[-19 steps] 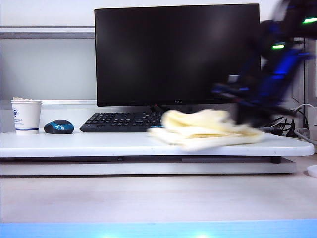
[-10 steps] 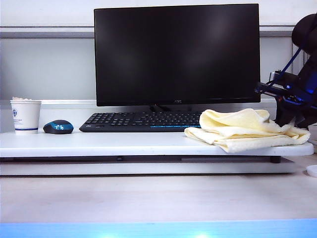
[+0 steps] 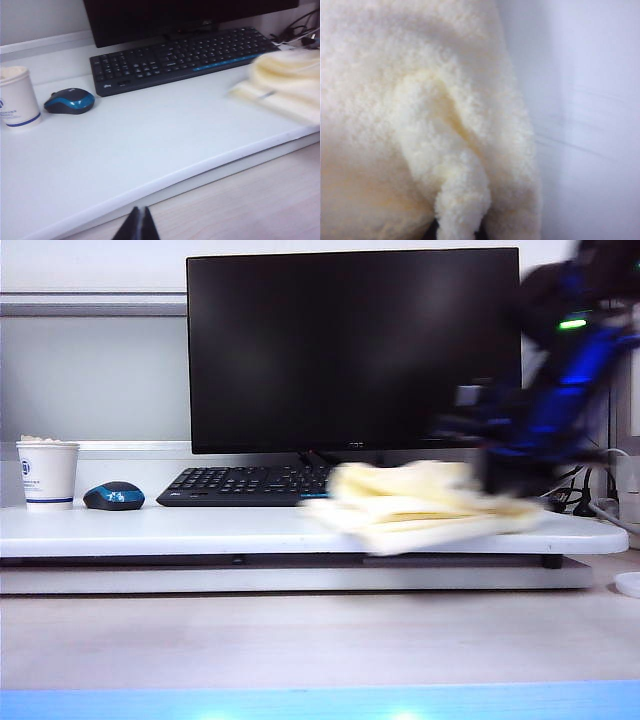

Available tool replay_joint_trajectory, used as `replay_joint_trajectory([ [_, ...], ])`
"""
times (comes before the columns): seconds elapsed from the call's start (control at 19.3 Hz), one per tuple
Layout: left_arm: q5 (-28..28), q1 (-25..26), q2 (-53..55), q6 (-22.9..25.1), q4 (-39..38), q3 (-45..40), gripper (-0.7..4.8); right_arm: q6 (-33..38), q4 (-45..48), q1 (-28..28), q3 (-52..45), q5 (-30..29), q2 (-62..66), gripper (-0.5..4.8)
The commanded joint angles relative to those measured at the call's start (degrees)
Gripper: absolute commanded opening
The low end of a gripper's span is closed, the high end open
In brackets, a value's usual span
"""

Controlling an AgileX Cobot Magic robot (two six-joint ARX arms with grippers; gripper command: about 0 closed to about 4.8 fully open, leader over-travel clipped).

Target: Wipe the tabletop with a clean cloth to remove dust and stains.

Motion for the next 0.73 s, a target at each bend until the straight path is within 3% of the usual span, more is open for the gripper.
replay_joint_trajectory([
  [0.05, 0.37, 0.04, 0.02, 0.02, 0.33, 0.07, -0.06, 3.5, -2.34, 5.44, 5.46, -1.79, 7.41, -0.04],
  [0.73, 0.55, 0.04, 0.02, 0.0, 0.35, 0.07, -0.06, 7.54, -7.32, 21.81, 40.39, -4.52, 31.65, -0.04],
])
